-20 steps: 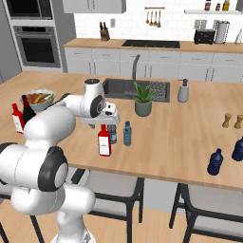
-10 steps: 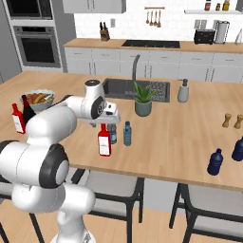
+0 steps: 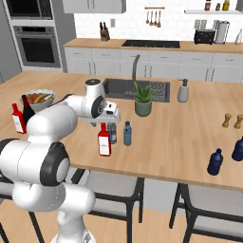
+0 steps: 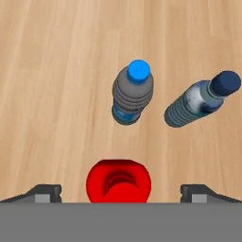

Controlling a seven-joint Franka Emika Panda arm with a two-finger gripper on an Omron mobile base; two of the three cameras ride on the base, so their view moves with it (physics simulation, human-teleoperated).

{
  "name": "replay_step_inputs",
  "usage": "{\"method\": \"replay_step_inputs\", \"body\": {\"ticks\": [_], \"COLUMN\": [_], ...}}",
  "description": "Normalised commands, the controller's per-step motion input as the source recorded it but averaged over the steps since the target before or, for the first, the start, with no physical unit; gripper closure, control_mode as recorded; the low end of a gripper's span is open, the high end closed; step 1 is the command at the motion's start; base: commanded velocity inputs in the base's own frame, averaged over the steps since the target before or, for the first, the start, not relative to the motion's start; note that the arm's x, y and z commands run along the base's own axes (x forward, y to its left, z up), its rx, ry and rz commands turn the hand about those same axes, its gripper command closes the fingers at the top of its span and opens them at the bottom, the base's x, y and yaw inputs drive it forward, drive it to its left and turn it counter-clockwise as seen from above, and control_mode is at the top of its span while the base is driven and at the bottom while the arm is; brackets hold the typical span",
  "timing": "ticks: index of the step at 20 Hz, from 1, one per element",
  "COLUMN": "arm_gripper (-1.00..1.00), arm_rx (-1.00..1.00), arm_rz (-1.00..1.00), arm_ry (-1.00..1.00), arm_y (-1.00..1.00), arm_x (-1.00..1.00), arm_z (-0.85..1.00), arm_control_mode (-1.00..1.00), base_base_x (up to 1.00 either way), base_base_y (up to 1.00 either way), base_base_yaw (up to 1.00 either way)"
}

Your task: Move the plastic bottles in the middle to the plastics group, and the glass bottles in the middle to the glass group.

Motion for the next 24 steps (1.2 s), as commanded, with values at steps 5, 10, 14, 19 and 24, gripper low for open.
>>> {"method": "replay_step_inputs", "body": {"ticks": [5,10,14,19,24], "arm_gripper": [-1.0,-1.0,-1.0,1.0,1.0], "arm_rx": [0.0,0.0,0.0,0.01,0.0], "arm_rz": [0.0,0.0,0.0,0.0,0.0], "arm_ry": [-0.03,-0.06,-0.12,-0.1,-0.02], "arm_y": [0.0,0.0,0.0,0.0,0.0], "arm_x": [-0.15,0.05,0.02,-0.08,-0.01], "arm_z": [-0.02,-0.07,-0.03,-0.02,-0.11], "arm_control_mode": [-1.0,-1.0,-1.0,-1.0,-1.0], "base_base_x": [0.0,0.0,0.0,0.0,0.0], "base_base_y": [0.0,0.0,0.0,0.0,0.0], "base_base_yaw": [0.0,0.0,0.0,0.0,0.0]}}
